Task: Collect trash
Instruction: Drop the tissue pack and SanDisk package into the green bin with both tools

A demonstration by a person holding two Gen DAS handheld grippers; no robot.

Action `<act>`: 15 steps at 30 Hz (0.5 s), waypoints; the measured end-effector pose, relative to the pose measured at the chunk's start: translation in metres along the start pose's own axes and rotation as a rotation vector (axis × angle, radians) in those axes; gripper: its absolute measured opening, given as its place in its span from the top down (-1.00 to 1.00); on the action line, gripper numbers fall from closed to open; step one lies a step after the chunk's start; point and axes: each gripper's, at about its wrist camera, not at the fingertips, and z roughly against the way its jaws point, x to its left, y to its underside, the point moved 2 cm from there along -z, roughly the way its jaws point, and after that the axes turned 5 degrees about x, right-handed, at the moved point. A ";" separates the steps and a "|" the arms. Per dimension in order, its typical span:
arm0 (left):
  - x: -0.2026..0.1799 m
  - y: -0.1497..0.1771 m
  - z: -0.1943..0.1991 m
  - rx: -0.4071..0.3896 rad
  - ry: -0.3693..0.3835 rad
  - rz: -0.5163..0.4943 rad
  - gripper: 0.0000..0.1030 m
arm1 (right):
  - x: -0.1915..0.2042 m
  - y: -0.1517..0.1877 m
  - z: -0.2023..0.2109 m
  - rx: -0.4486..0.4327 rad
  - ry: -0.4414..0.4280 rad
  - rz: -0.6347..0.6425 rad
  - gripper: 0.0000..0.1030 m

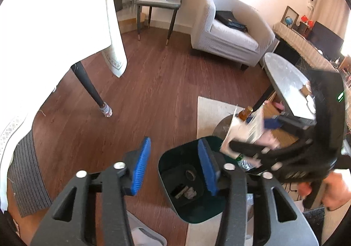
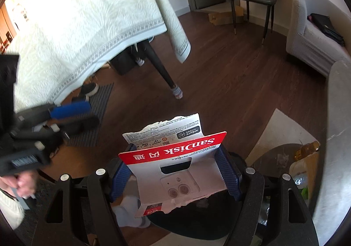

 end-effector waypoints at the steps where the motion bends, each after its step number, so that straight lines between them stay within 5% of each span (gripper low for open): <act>1: -0.001 -0.001 0.002 -0.007 -0.002 -0.004 0.19 | 0.001 0.002 -0.004 0.012 0.005 0.006 -0.43; 15: -0.029 -0.017 0.037 -0.096 0.033 -0.036 0.48 | 0.001 0.031 -0.041 0.165 0.085 0.066 -0.44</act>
